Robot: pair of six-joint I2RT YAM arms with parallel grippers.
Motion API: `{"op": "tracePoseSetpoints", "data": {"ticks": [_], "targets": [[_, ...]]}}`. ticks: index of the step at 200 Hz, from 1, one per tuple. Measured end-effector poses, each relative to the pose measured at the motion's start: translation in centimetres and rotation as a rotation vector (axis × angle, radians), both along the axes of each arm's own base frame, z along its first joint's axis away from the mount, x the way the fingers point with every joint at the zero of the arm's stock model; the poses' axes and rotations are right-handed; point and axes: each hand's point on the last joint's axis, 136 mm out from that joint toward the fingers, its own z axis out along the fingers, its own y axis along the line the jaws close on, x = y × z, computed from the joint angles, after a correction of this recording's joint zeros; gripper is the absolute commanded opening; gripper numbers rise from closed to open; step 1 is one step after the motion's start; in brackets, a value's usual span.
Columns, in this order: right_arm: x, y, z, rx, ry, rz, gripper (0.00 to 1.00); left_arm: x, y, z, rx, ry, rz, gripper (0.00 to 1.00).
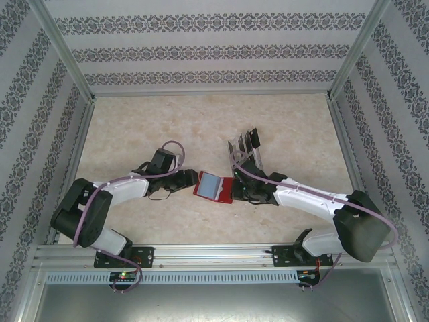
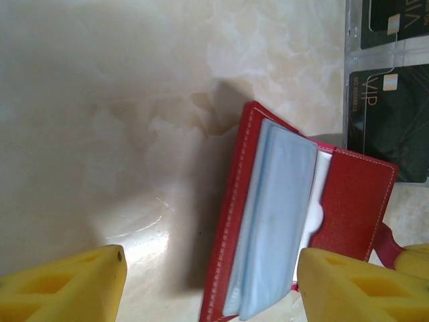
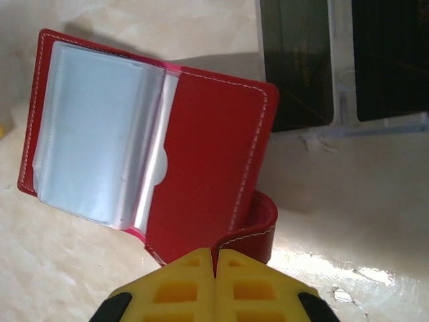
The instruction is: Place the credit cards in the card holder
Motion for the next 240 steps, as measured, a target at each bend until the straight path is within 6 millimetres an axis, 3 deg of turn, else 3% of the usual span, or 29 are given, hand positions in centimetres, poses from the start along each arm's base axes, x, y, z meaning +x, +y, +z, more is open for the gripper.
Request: {"op": "tracePoseSetpoints", "data": {"ticks": [53, 126, 193, 240], "targets": [[-0.1, -0.1, -0.5, 0.002, 0.005, -0.008, 0.0, 1.1, -1.9, 0.5, -0.1, -0.012, -0.023, 0.7], [-0.6, -0.5, -1.8, -0.024, 0.031, -0.008, 0.0, 2.4, -3.6, 2.4, -0.235, -0.053, -0.013, 0.54], [-0.8, -0.8, -2.4, -0.04, 0.047, -0.008, 0.0, 2.5, -2.9, 2.2, -0.181, -0.059, 0.004, 0.64], [-2.4, -1.5, -3.8, -0.063, 0.073, 0.002, 0.0, 2.9, -2.1, 2.2, -0.072, -0.066, -0.023, 0.67]]}}
